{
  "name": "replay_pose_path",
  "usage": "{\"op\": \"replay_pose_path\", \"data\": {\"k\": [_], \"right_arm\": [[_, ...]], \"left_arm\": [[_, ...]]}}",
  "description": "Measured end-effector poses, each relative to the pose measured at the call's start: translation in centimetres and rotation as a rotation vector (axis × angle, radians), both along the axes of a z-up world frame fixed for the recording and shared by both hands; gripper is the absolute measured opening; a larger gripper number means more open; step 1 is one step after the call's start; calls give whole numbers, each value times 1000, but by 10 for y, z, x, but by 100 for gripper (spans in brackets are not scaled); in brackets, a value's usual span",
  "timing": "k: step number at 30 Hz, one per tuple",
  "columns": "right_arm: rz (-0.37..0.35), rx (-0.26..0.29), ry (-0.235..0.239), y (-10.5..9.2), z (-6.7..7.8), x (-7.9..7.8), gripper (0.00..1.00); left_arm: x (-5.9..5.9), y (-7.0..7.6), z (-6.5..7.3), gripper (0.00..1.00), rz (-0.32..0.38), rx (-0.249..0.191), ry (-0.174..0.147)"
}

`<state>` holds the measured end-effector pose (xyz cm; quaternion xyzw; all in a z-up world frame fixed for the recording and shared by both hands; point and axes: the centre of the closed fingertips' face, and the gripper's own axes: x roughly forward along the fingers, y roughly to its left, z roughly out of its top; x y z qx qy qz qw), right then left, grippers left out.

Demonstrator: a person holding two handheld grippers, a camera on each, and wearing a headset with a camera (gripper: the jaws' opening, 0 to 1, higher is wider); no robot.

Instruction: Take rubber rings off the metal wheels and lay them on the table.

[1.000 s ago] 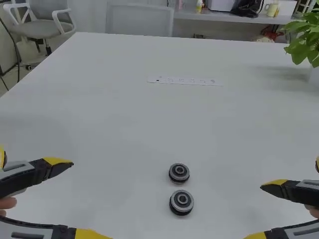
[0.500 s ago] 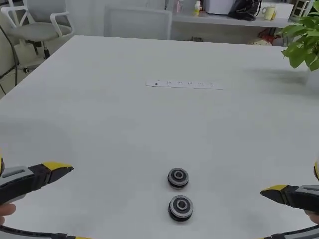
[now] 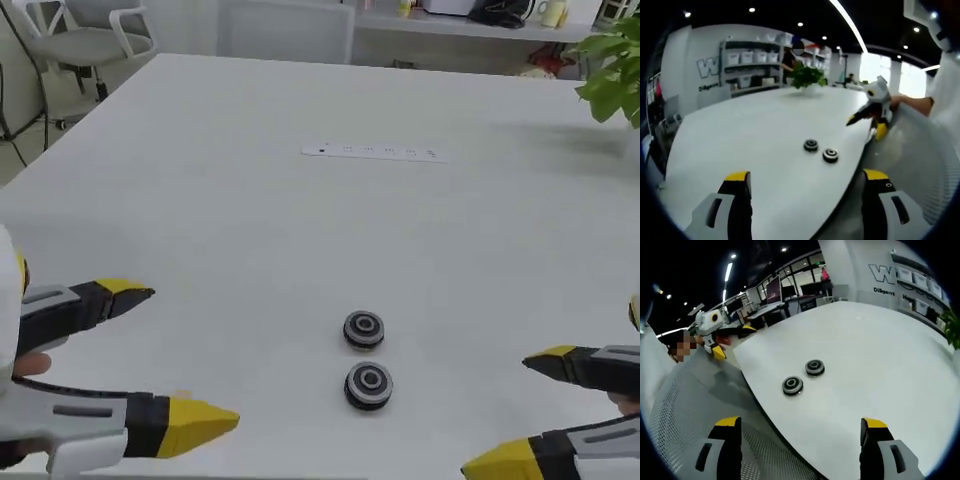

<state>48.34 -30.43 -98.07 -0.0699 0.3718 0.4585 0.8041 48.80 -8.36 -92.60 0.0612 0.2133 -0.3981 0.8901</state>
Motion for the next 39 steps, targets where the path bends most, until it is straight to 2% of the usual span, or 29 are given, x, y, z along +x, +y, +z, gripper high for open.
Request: {"op": "replay_pose_path", "data": {"k": [6, 11, 22, 24, 29, 35, 39], "right_arm": [[-28, 22, -10, -2, 4, 1, 99], [-45, 28, 1, -3, 3, 1, 99], [-41, 32, 19, -3, 1, -2, 99], [-45, 32, 19, -4, 0, -2, 99], [-40, 27, 27, -3, -1, -4, 99], [-45, 48, 41, -1, 1, -4, 99], [-31, 35, 50, -1, -2, -6, 99]], "left_arm": [[0, 2, 3, 92, 12, -8, -11], [0, 1, 6, 92, 11, -26, -18], [-2, -1, 7, 91, 9, -30, -16], [-3, -3, 5, 91, 1, -36, 0], [-9, -5, -7, 91, -13, -13, 54], [-9, -2, -9, 91, -4, -11, 70], [-8, -2, -9, 90, -2, -28, 78]]}}
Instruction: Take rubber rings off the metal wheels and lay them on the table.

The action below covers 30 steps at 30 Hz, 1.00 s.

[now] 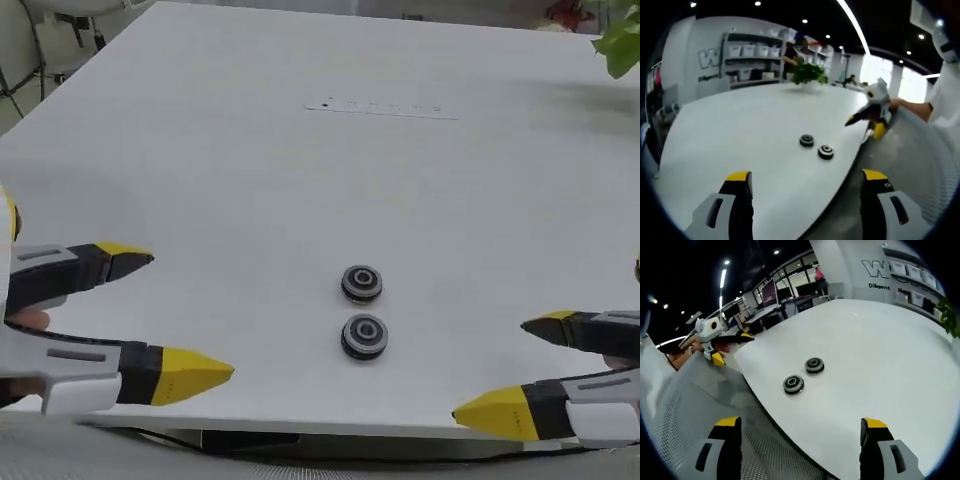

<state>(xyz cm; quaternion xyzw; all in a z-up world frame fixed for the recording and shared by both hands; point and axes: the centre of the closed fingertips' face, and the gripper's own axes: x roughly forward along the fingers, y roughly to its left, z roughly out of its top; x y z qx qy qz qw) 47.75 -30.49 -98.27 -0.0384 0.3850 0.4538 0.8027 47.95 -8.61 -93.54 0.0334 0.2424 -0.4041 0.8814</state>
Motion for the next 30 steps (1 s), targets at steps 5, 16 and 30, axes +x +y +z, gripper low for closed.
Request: {"op": "replay_pose_path", "data": {"k": [5, 16, 30], "right_arm": [[21, -16, 8, 1, -2, -1, 99], [4, -1, -16, -1, 5, 10, 99], [-11, 32, -78, -6, 23, 16, 92]], "left_arm": [[2, 1, 0, 90, -1, 5, -3], [4, -1, 3, 92, -28, 38, -32], [17, -27, 63, 92, -100, -13, -171]]}}
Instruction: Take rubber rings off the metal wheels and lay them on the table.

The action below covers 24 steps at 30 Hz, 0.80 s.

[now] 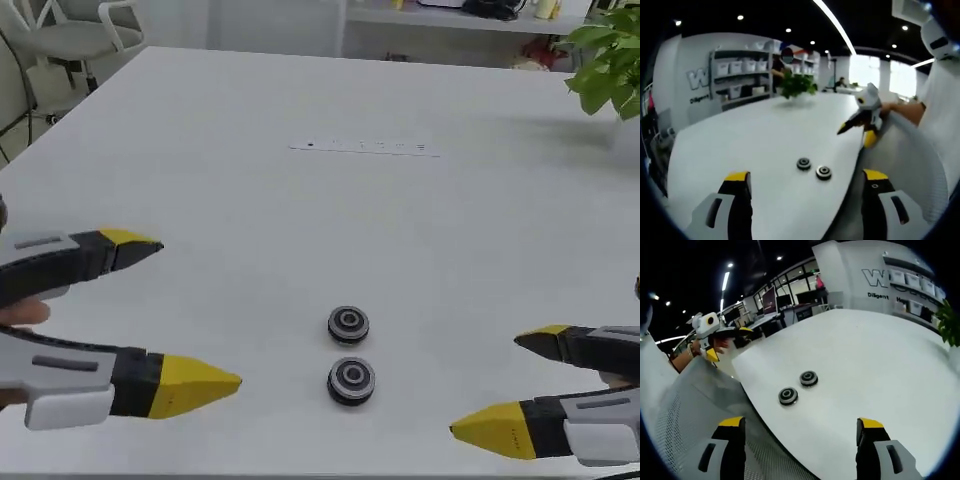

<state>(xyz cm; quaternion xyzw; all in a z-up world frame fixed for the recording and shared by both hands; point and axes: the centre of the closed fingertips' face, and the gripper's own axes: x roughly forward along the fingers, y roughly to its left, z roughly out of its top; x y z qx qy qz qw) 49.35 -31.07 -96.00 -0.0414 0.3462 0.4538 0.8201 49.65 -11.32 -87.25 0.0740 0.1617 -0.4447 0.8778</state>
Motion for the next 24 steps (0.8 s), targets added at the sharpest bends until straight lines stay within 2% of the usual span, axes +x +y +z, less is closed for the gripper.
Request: {"op": "replay_pose_path", "data": {"k": [2, 4, 6, 10, 13, 16, 19, 24], "right_arm": [[15, -1, -11, 2, 4, -2, 92], [21, -4, -17, 3, 7, -2, 92], [26, -2, -25, 4, 13, -1, 91], [27, 29, -69, 10, 32, 7, 89], [45, 63, -92, 18, 50, 14, 86], [66, 59, -131, 26, 62, 22, 84], [93, 54, -150, 36, 71, 29, 81], [132, 56, -177, 54, 77, 39, 78]], "left_arm": [[2, -1, 13, 92, -9, -26, -19], [4, -2, 23, 92, -18, -30, -44], [6, -5, 28, 92, -30, -20, -60], [10, -14, 34, 92, -72, 8, -87], [19, -23, 42, 92, -89, 17, -111], [24, -36, 48, 90, -129, 23, -145], [34, -46, 51, 89, -151, 19, -150], [43, -64, 49, 90, -189, 4, -136]]}}
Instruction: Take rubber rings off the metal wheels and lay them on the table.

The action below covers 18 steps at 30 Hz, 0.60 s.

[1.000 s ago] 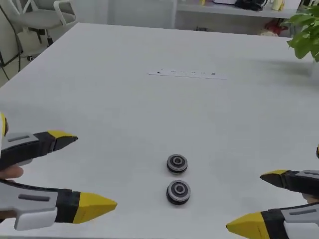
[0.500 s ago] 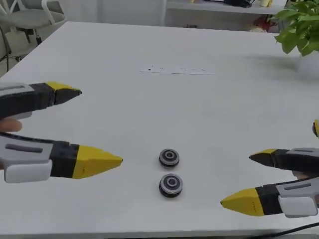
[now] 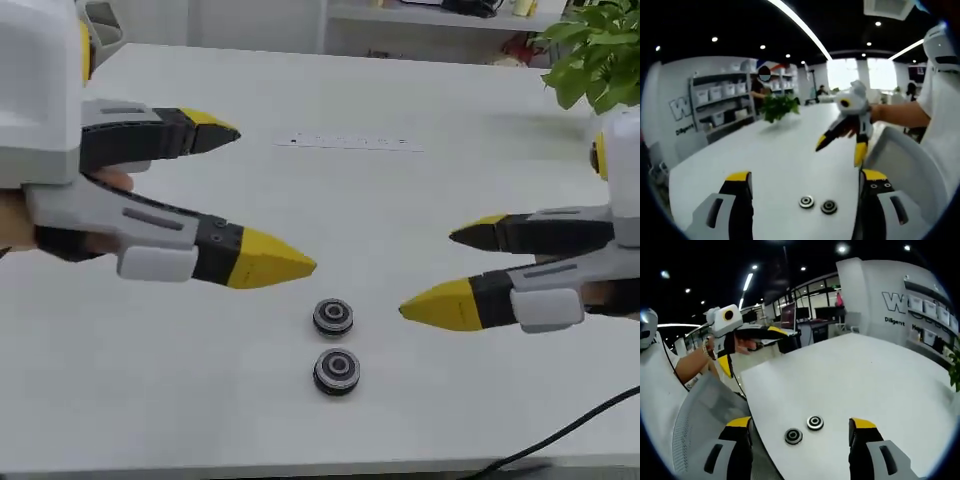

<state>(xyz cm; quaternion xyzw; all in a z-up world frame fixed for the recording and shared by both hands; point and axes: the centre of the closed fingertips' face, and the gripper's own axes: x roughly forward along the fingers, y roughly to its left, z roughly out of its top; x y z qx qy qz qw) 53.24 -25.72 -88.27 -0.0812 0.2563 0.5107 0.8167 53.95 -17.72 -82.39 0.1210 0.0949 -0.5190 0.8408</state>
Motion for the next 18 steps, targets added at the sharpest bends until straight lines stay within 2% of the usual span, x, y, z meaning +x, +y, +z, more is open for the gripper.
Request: {"op": "replay_pose_path", "data": {"k": [2, 4, 5, 7, 8, 10, 12, 13, 15, 16, 18], "right_arm": [[29, 2, -20, 9, 1, 2, 74], [81, 38, -49, 22, 4, 1, 66], [110, 62, -48, 29, 4, 0, 62], [114, 90, -33, 36, 2, 1, 61], [123, 106, -38, 41, -1, 2, 62], [128, 114, -43, 45, -10, 3, 59], [138, 111, -30, 46, -19, 1, 56], [142, 104, -26, 46, -25, -1, 55], [165, 75, -38, 45, -33, -4, 53], [181, 40, -38, 43, -41, -6, 52], [193, 20, -35, 44, -50, -8, 52]], "left_arm": [[3, -8, -2, 90, -21, 5, 3], [6, -13, -4, 90, -34, 9, 2], [7, -17, -6, 90, -41, 10, 1], [11, -24, -14, 88, -60, 27, 5], [17, -25, -19, 88, -58, 34, 8], [23, -28, -27, 86, -54, 39, 7], [23, -30, -35, 84, -62, 33, 24], [21, -32, -42, 82, -74, 33, 54], [21, -33, -50, 78, -76, 32, 63], [21, -34, -56, 77, -78, 30, 66], [19, -36, -64, 77, -74, 19, 76]]}}
